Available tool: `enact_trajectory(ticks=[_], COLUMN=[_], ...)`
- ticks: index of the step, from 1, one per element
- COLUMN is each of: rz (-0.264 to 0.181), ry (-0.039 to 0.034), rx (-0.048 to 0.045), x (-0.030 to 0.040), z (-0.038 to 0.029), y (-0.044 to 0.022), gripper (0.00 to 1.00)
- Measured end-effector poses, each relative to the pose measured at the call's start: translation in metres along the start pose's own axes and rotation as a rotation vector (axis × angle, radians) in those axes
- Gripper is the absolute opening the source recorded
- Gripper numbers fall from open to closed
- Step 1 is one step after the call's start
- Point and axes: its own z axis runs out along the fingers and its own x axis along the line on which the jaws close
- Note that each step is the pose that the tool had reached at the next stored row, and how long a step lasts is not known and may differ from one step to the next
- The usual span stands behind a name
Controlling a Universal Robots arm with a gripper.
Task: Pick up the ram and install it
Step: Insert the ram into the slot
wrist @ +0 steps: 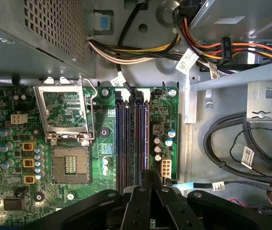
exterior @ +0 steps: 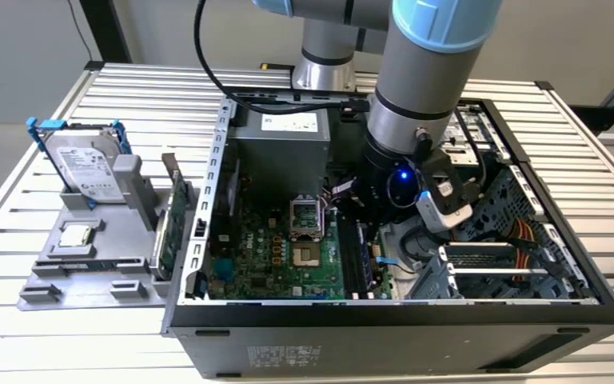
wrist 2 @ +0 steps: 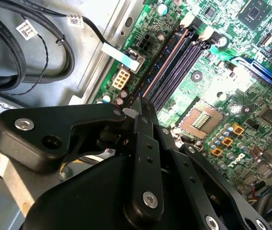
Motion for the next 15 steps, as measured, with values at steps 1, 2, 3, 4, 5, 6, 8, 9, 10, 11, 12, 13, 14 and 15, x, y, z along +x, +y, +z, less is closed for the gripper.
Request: enact_trajectory(ticks=[1,2,3,4,5,6,8,9,10,11,12,13,14,15], rz=[0.000,0.000,-0.002,-0.006,-0.012,-0.020,-0.030,-0.031,-0.032,-0.035,-0.040,-0.046,-0.053,-0.063], ry=[0.0000,0.0000,0.0000,-0.0002,-0.0004,-0.0006,-0.0009,-0.0009,-0.0010,-0.0011,-0.0011,-0.0014,-0.0016,-0.0018], rx=[0.0000,0.0000,0.0000,-0.0001,-0.0002,-0.0003,-0.0005,-0.0004,-0.0005,-0.0005,-0.0004,-0.0005,-0.0006,-0.0008], x=[0.0000,0.0000,0.0000,0.0000,0.0000,0.0000,0.0000,0.0000,0.0000,0.0000,0.0000,0.0000,0.0000,0.0000], z=[0.0000,0.0000,0.0000,0.0000,0.0000,0.0000,0.0000,0.0000,0.0000,0.0000,0.0000,0.0000,0.0000,0.0000], y=[0.0000,0.0000,0.0000,0.0000,0.0000,0.0000,0.0000,0.0000,0.0000,0.0000,0.0000,0.0000,0.0000,0.0000], gripper=[0.00,0.00,0.00,0.00,0.00,0.00,0.00,0.00,0.00,0.00,0.00,0.00,0.00,0.00])
